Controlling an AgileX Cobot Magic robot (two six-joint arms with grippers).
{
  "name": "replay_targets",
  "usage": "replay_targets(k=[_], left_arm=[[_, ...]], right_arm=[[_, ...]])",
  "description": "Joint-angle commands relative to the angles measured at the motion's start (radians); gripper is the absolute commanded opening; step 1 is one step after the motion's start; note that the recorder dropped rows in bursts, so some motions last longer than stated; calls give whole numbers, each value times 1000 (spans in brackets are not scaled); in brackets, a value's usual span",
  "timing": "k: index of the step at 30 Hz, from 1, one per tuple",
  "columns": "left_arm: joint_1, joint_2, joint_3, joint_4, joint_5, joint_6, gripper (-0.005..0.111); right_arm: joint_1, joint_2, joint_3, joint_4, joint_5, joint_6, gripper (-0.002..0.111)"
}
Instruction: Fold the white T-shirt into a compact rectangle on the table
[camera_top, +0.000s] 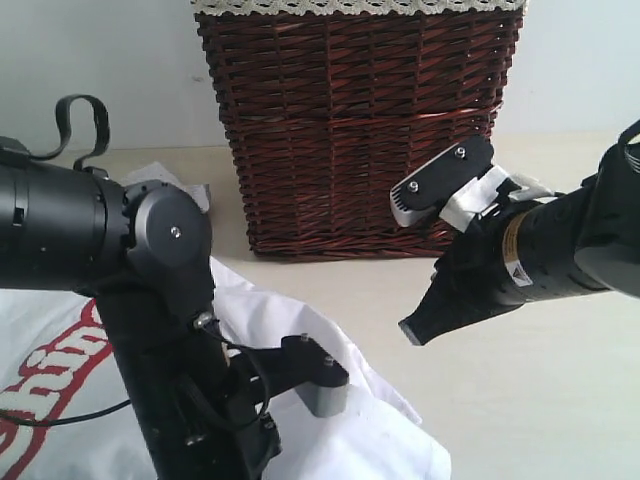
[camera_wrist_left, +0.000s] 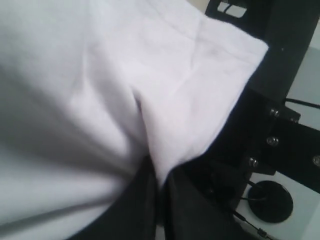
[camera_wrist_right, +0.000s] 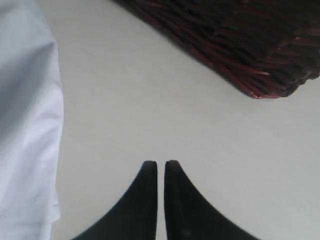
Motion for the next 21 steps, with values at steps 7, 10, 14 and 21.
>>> replay_targets(k=[7,10,14,21], left_arm=[[-14,22,47,-67,42,66,12],[-14,22,47,-70,54,73,37],[-14,22,47,-66,54,73,46],[-2,-3,43,55,-85,-8,18]], right_arm=[[-6,170,7,77,-136,-97,19],[-6,165,7,184,-139,-189,43],[95,165,3,555,-128,-634,45],[133,207,-35,778,-156,-824,45]])
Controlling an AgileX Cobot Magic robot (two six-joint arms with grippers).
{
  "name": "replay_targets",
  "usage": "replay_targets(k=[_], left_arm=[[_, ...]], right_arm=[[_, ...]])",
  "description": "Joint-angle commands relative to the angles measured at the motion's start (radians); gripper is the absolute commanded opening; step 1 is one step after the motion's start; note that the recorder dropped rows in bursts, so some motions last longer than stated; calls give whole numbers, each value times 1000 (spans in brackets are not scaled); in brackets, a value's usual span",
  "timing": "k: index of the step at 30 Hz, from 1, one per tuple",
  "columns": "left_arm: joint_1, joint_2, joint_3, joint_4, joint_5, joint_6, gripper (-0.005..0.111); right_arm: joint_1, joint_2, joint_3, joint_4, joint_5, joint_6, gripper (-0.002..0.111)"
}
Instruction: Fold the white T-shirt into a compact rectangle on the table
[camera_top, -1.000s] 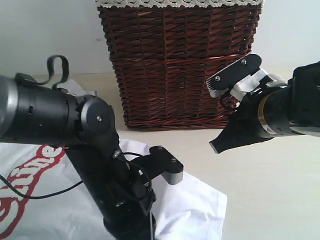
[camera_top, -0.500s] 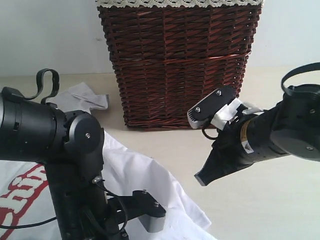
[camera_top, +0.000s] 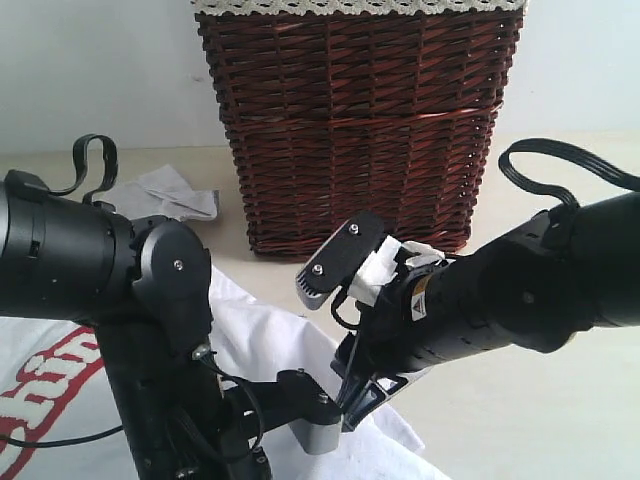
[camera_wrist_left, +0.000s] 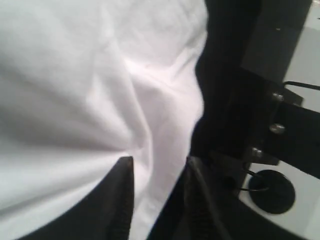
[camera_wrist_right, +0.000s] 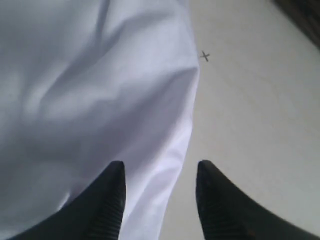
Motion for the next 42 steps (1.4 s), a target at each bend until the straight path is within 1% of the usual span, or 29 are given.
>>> replay_targets(k=[1,2,3,7,9,12,14,15,17,19,20,23,26,29,30,33,37,38,39,42], left_arm=[[10,-40,-6,88,-86,-67,12],[22,-61,-4,95,-86,-74,3],[32,-79,-2,95,-86,-76,0],[90,-207,25,93,-109,-87,0],[120,-287,52,91,-154,-108,0],[154,-402,107,93,-293,-156,0],[185,-478,151,95,-409,-195,0],[203,-504,170,97,-457,-198,0],[238,-562,214,97,-531,-218,0],[267,-601,256,96,-570,-222,0],[280,-619,277,96,-592,-224,0],[300,-647,332,96,-670,-238,0],[300,-650,376,96,-743,-240,0],[300,-650,402,96,-767,-240,0],[300,-650,411,96,-776,-240,0],[300,-650,424,96,-798,-240,0],[300,-650,428,94,-826,-240,0],[300,-650,428,94,-826,-240,0],[300,-650,428,94,-826,-240,0],[300,-650,428,94,-826,-240,0]], right_arm=[[3,43,-8,32,-30,-32,45],[3,60,-10,32,-37,-32,45],[3,78,-14,32,-39,-32,45],[3,121,-42,32,-39,-32,45],[3,125,-51,32,-39,-32,45],[3,128,-50,32,-47,-32,45],[3,138,-50,30,-47,-32,41],[3,144,-50,28,-53,-32,36],[3,156,-50,23,-70,-32,22],[3,154,-50,-10,-84,-32,1],[1,150,-50,-30,-91,-32,0],[-12,128,-73,-72,-80,-32,0],[-48,104,-114,-164,-21,-30,0],[-91,87,-168,-301,99,33,0],[-106,84,-188,-369,151,82,0],[-141,84,-234,-630,260,332,0],[-149,84,-251,-982,304,735,1],[-149,84,-251,-1025,304,783,4],[-149,84,-251,-1036,299,790,8],[-149,86,-251,-1015,257,774,30]])
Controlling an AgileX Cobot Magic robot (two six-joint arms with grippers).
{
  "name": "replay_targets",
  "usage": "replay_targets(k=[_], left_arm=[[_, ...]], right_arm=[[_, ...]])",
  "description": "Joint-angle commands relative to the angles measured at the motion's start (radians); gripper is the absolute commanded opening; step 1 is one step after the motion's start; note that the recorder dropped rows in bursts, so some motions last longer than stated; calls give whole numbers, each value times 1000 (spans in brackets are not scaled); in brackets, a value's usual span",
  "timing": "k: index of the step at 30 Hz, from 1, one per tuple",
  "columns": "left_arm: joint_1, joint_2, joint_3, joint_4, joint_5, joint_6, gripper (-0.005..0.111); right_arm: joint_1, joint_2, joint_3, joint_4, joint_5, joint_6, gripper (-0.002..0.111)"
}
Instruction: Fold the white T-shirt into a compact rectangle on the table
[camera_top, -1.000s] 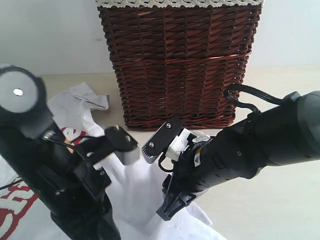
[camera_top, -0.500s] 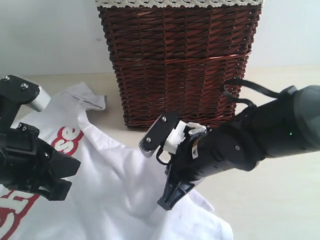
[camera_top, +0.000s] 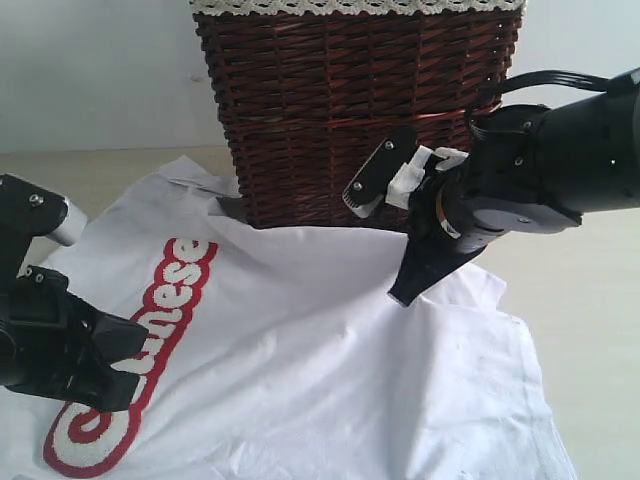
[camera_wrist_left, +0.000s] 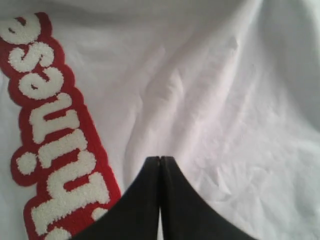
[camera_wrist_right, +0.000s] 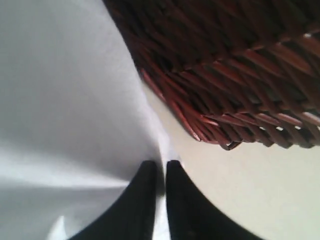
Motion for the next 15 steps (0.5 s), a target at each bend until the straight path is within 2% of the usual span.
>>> replay_targets(k=[1,3,5,8,11,15], left_arm=[[2,-10,4,-4,-14,-7,0],[2,1,13,-4,-20,-7,0],[2,27,34,-1,-69,-7,0],[5,119,60,-1,-163,-10,0],[50,226,42,-3,-214,-30,0],[199,331,0,-3,-239,-39,0]], right_arm=[[-4,-7,-7,-32,-41,50,40],[-4,-7,-7,-30,-38,52,55],[-4,-7,-7,-32,-8,71,62],[-4,-7,-7,-20,55,116,62],[-4,-7,-7,52,76,116,62],[-4,-7,-7,125,72,99,55]])
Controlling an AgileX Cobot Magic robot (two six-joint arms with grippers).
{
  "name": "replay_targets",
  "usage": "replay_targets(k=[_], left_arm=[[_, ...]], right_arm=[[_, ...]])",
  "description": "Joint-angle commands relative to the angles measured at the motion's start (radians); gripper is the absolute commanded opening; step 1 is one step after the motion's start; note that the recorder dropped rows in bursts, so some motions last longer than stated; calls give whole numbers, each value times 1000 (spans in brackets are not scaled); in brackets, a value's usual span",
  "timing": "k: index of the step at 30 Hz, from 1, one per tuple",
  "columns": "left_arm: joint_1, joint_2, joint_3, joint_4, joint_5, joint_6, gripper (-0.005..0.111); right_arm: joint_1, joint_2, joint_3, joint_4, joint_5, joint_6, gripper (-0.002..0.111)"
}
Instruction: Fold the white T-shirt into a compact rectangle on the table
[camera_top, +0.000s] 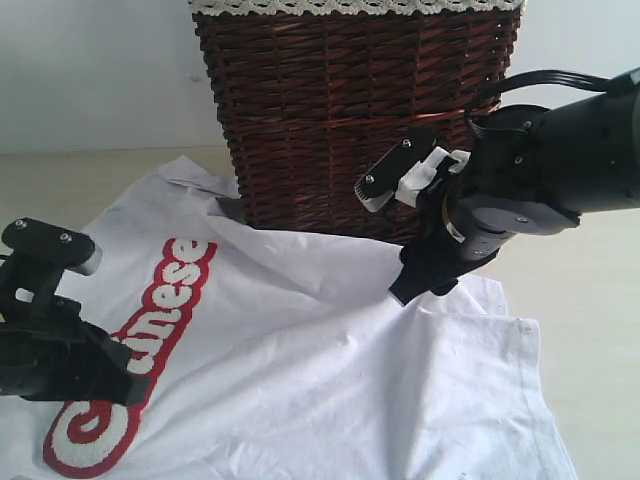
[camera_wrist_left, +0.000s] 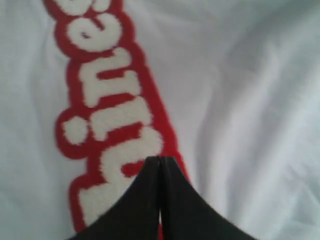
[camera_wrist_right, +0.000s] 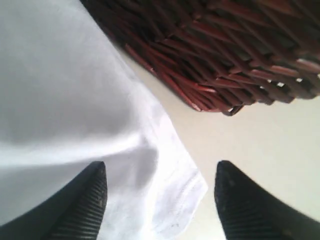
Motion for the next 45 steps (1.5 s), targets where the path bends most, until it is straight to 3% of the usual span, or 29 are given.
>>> replay_targets(k=[1,7,12,16,18,21,25,32,39,45], left_arm=[[172,112,-47,1,-43,-19,0],[458,235,-56,0,47,-37,0],[561,283,-56,111,113,-67,0],[632,276,-56,245,168,-194,0],[632,244,-54,255,143,-194,0],[632,106,22,254,-17,-202,0],[632,-126,70,207,-29,-203,0],[570,-221,90,180,-31,-203,0],[488,-221,90,183,-39,-195,0],[488,-221,90,183,-35,-195,0]], right_arm=[[-4,-7,-7,75,6,-4,51],[-4,-7,4,95,3,-4,31],[-4,-7,19,101,-15,-22,7],[-4,-7,19,120,-22,-22,6],[-4,-7,20,137,-30,-24,10],[-21,8,70,101,-131,-10,21],[-97,137,77,106,-165,31,25],[-97,175,77,206,-96,-11,18],[-9,142,77,528,-43,-329,0],[96,147,79,713,-8,-579,0]])
